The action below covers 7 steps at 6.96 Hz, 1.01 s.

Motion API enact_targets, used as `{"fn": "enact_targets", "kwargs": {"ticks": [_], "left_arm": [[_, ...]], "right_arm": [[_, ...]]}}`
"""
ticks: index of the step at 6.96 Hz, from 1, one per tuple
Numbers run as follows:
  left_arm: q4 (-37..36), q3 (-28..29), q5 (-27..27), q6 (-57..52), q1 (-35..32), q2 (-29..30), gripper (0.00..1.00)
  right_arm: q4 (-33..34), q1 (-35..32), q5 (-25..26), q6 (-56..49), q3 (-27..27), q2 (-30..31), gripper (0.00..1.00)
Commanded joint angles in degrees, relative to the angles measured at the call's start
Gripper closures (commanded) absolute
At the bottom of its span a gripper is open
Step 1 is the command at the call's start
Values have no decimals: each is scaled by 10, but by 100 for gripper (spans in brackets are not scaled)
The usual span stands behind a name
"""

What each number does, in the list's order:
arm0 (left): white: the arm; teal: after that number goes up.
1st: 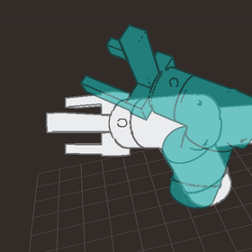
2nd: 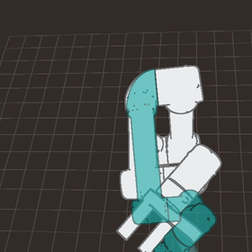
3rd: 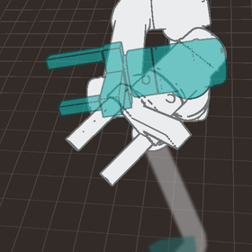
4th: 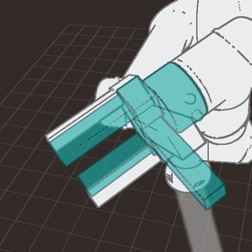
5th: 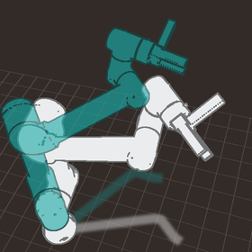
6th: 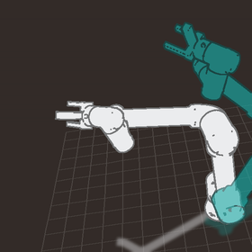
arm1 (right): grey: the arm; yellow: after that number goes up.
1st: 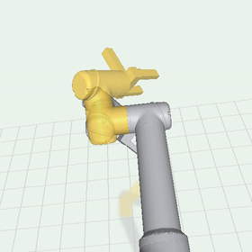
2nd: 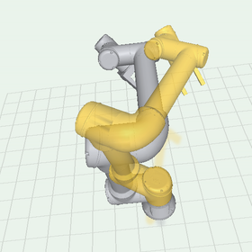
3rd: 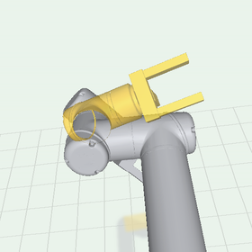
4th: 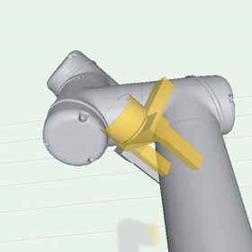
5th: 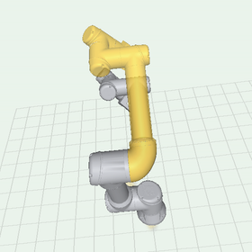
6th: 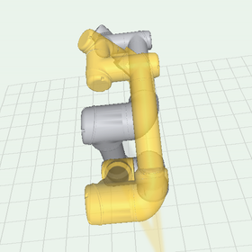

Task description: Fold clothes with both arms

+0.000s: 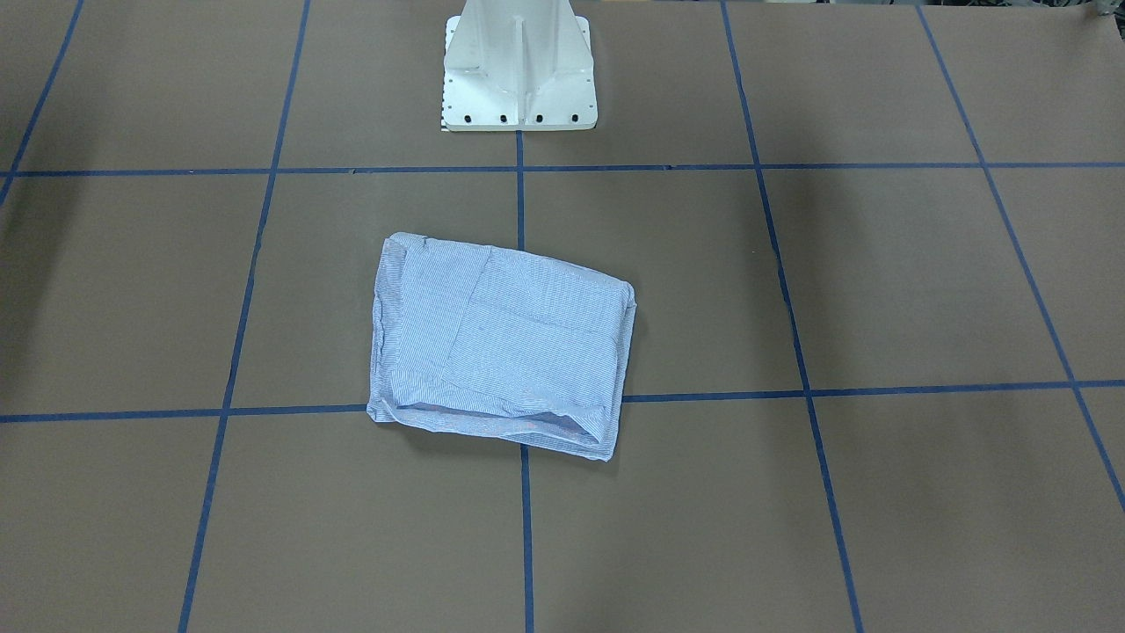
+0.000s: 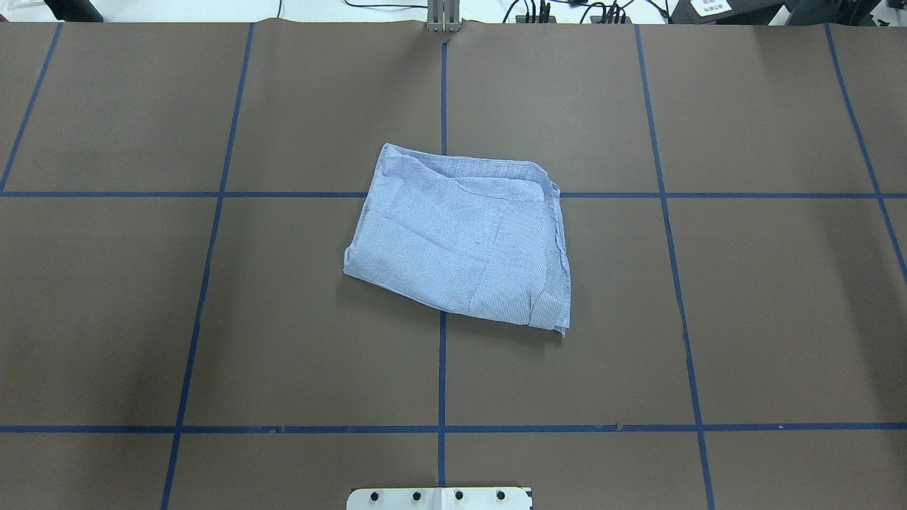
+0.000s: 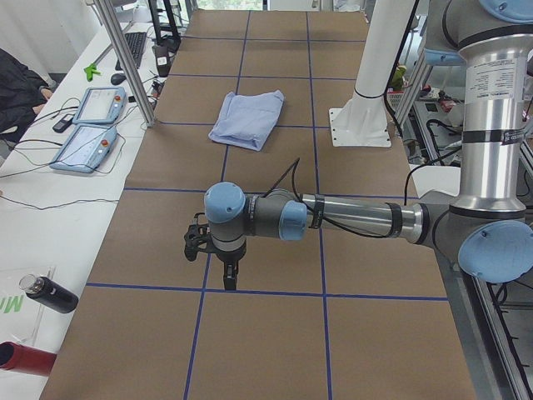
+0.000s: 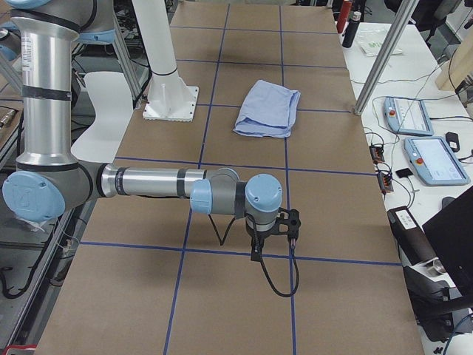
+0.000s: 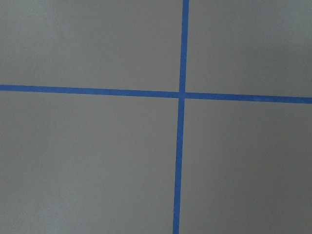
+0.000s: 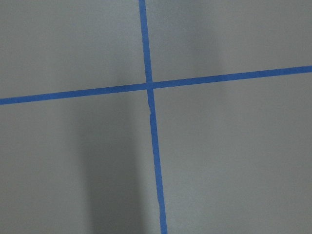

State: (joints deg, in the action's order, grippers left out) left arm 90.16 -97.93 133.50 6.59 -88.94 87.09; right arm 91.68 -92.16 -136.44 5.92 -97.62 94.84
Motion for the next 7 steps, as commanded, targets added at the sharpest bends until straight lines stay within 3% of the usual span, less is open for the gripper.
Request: {"fn": "enact_targets", "kwargs": {"ticks": [1, 2, 7], "left_arm": [[-1, -4, -1, 0, 0, 0, 0], [-1, -5, -1, 0, 0, 0, 0], [0, -5, -1, 0, 0, 1, 0]], "right_arm": [[-1, 31, -3, 54, -25, 4, 0], [-1, 48, -3, 93, -39, 4, 0], [-1, 47, -5, 89, -42, 3, 0]]}}
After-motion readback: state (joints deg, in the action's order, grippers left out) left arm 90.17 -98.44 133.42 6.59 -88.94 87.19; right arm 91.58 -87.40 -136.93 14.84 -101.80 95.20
